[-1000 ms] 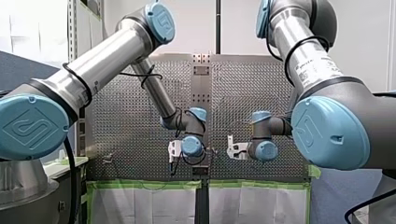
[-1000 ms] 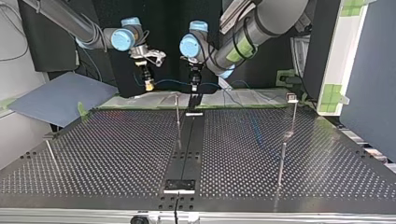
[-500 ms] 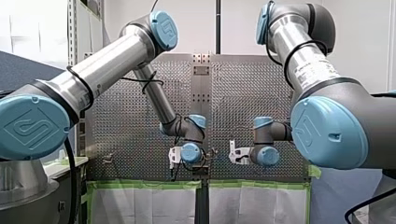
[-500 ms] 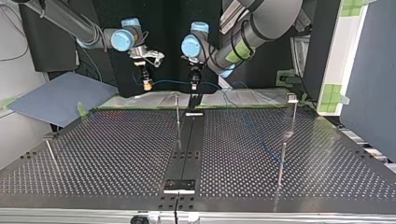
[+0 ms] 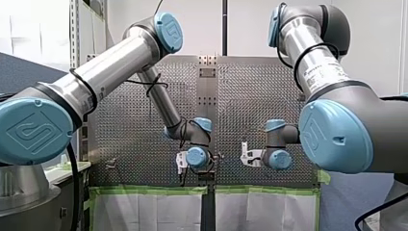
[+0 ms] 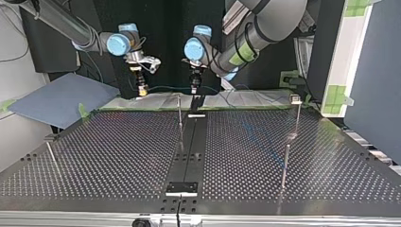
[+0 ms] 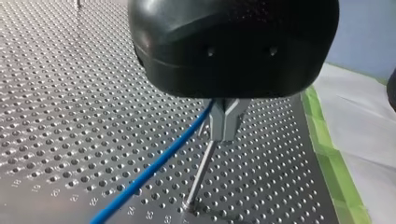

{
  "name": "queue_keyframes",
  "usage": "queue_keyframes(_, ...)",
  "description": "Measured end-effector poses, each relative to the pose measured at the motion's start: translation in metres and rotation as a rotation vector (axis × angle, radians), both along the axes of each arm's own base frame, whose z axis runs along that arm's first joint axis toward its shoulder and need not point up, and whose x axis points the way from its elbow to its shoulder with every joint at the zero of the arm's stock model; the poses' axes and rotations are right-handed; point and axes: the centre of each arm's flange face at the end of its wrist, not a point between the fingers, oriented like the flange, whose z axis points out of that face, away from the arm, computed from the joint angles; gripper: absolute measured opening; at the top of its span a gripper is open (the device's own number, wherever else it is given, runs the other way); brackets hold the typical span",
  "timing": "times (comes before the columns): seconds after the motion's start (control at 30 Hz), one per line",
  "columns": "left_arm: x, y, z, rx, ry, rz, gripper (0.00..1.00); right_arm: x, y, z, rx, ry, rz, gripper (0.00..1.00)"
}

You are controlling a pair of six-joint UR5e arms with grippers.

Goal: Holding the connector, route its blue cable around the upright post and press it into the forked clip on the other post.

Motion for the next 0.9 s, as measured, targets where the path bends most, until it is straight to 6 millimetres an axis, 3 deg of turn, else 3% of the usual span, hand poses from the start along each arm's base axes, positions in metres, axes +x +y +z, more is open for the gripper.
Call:
queue_keyframes(0.23,0.004,-0.003,0.002,-0.03,-0.005,-0.01,0.02,-0.007,-0.004,-0.01,0.018,0.004,-0.015,0.0)
queue_keyframes(0.57,0.01,-0.007,-0.023,-0.04,0.018,-0.018,0.02,-0.014,-0.01,-0.012,0.024,0.004,-0.029,0.0)
queue_keyframes(0.9,0.012,-0.01,-0.025,-0.073,0.019,-0.029,0.02,-0.021,-0.019,-0.011,0.021,0.002,-0.046,0.0)
